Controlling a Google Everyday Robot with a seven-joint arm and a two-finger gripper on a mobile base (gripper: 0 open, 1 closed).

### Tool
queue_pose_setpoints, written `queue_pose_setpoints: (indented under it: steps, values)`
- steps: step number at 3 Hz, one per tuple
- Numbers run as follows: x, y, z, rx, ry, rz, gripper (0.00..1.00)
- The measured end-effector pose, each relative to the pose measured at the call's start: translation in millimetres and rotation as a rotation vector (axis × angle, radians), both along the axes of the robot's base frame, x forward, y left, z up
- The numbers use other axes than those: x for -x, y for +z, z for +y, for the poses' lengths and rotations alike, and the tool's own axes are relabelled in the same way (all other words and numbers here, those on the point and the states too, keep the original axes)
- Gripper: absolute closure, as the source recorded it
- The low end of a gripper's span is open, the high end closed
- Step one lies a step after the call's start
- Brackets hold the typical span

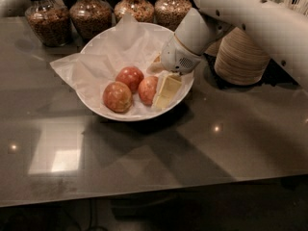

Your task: Pick apple from white bowl

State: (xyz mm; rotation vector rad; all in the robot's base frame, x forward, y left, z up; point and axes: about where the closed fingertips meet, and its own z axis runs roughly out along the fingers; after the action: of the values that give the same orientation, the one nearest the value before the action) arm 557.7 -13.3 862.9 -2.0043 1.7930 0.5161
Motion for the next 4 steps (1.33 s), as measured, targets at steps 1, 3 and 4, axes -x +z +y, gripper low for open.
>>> queue_pose_setpoints:
  steps: [1, 3, 4]
  values:
    - [0.0, -0.1, 0.0, 0.000, 0.000, 0.000, 0.26]
    - [1.2, -4.5, 0.5, 0.002, -0.006, 0.025, 0.68]
    - [1.2, -4.5, 0.5, 0.002, -0.006, 0.025, 0.91]
